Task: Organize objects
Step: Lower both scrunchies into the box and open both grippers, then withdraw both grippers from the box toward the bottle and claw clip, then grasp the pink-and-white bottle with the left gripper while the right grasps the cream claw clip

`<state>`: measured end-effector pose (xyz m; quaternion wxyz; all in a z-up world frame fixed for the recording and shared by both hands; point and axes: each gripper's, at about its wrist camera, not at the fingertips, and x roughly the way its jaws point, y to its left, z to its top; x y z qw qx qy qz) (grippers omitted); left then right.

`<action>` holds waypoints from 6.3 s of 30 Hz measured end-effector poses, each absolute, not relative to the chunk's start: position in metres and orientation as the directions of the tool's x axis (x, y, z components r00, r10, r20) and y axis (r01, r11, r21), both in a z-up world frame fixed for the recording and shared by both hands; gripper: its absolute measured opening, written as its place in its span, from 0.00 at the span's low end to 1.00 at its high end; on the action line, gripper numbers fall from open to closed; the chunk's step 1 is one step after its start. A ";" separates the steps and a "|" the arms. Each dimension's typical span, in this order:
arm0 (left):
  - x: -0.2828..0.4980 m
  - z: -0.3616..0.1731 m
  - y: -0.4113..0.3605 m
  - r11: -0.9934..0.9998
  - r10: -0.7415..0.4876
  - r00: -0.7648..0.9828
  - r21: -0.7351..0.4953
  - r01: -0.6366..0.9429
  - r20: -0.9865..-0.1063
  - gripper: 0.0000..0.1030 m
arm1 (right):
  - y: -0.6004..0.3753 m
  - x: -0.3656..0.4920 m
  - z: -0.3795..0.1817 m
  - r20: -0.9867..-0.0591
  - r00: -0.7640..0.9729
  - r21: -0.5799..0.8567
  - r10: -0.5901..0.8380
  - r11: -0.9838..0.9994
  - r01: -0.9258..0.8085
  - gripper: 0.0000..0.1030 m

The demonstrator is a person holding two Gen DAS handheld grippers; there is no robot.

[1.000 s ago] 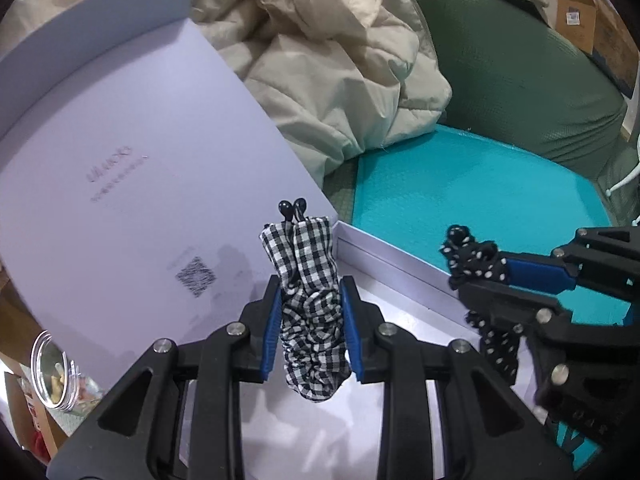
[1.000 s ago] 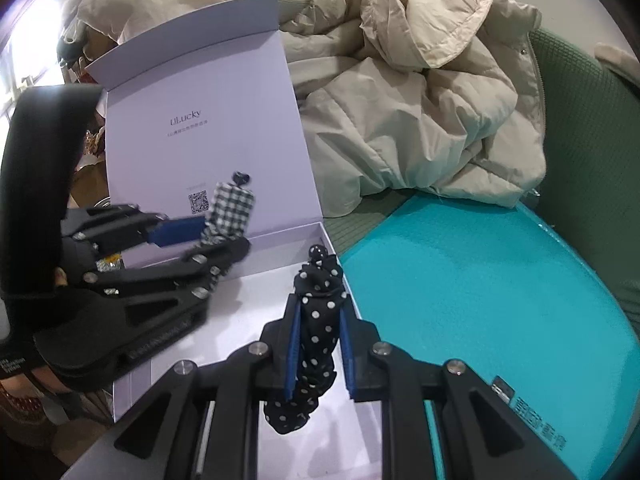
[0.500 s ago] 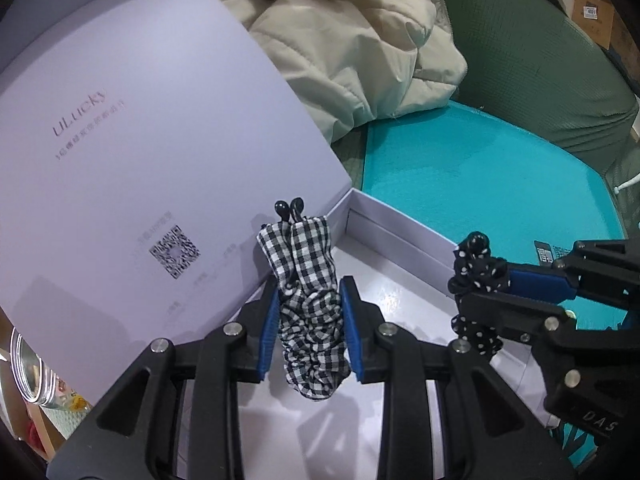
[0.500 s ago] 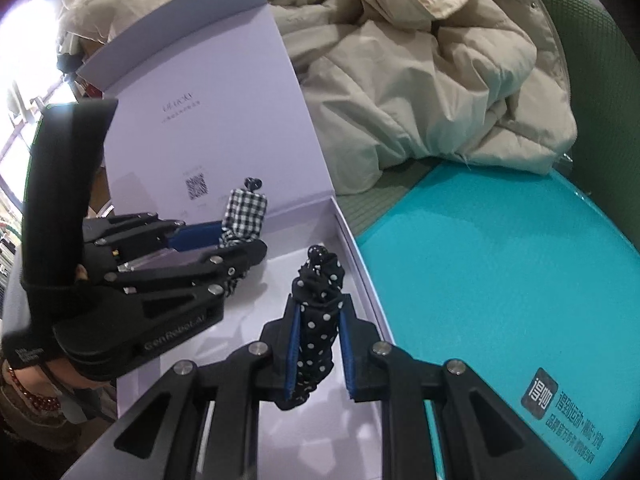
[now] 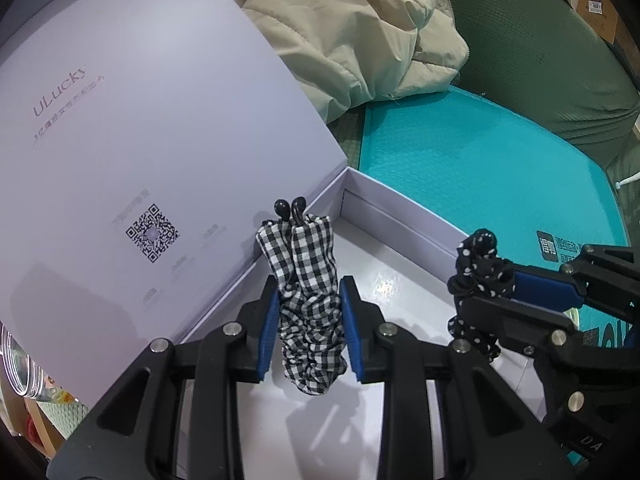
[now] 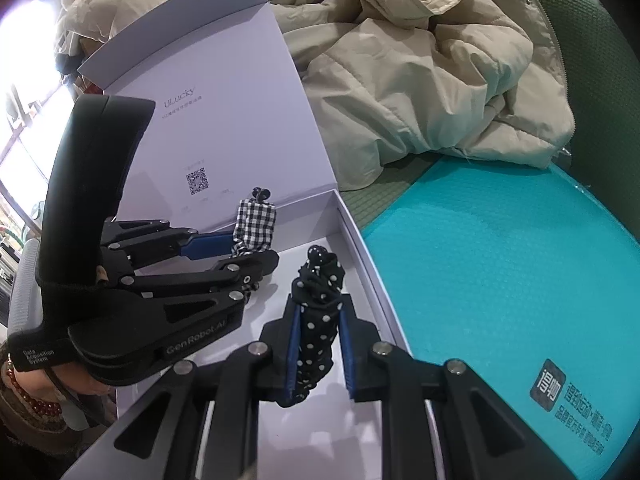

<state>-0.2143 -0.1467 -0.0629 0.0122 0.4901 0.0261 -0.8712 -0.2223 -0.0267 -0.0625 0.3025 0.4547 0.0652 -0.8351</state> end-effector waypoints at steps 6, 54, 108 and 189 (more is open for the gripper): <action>-0.208 -0.059 -0.146 -0.999 0.001 -0.517 -0.029 0.046 -0.856 0.28 | -0.028 -0.220 -0.058 -0.793 -0.418 0.154 -0.444 -0.809 0.567 0.29; -0.128 0.004 -0.108 -1.000 0.012 -0.672 0.000 -0.018 -0.741 0.63 | 0.045 -0.139 -0.007 -0.748 -0.591 0.062 -0.303 -0.918 0.393 0.53; -0.084 -0.036 0.020 -0.930 0.212 -0.527 -0.005 -0.366 -0.823 0.63 | 0.143 -0.090 -0.062 -0.847 -0.482 0.091 -0.225 -0.954 0.287 0.55; -0.149 -0.086 0.126 -0.806 0.331 -0.519 0.050 -0.590 -0.788 0.72 | 0.226 -0.118 -0.116 -0.909 -0.364 0.162 -0.204 -0.976 0.145 0.24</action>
